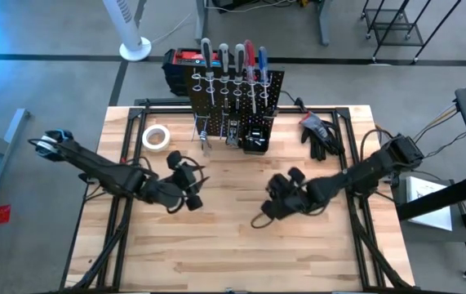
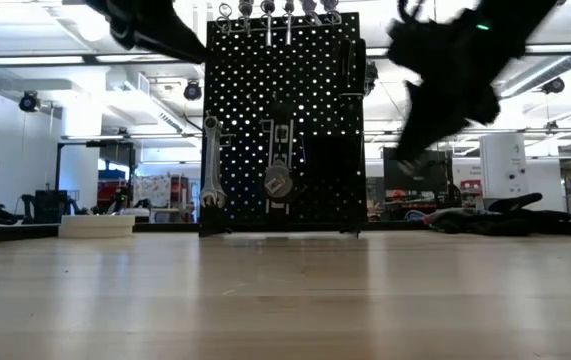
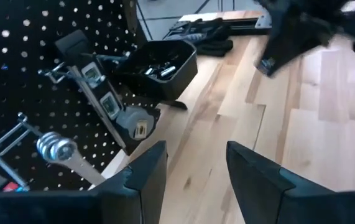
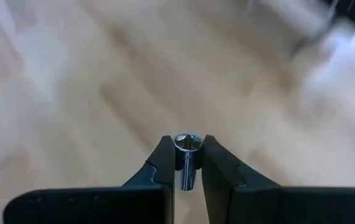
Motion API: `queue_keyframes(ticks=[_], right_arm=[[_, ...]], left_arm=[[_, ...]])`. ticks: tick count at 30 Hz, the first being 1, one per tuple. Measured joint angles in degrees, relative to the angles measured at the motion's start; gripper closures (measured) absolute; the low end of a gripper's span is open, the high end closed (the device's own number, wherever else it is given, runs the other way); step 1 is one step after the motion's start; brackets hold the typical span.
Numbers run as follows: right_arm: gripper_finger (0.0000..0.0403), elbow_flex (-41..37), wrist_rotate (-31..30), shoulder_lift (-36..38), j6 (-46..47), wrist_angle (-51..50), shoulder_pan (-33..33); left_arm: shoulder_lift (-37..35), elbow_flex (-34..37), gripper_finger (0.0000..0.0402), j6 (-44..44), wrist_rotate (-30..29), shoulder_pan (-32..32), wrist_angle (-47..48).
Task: Hang tools onto peg board
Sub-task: Put the socket wrench into the bin on the peg board
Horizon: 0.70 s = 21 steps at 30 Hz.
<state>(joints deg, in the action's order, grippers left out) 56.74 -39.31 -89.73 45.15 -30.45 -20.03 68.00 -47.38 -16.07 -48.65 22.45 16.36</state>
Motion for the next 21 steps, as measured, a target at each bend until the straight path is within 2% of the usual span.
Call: queue_keyframes(ticks=[4,11,14,16,21], right_arm=[[0.0373,3.8,-6.4,0.0,-11.9,0.8,4.7],[0.0373,6.8,-1.0,0.1,-29.7,10.8,15.0],[0.0373,5.5,5.0,0.1,-32.0,17.3,20.3],[0.0370,4.6,6.3,0.0,-32.1,20.1,22.8],[0.0299,4.3,6.7,0.0,-32.4,20.3,24.8]], left_arm=[[-2.7,3.4,0.0246,0.4,-0.1,-2.2,-3.0],[-3.8,5.2,0.0246,1.2,5.7,-9.7,-3.3],[-3.8,5.3,0.0246,1.9,6.1,-11.7,-3.1],[-4.1,5.3,0.0246,1.8,6.4,-12.1,-3.1],[-6.6,4.9,0.0246,1.9,6.8,-12.2,-3.3]])
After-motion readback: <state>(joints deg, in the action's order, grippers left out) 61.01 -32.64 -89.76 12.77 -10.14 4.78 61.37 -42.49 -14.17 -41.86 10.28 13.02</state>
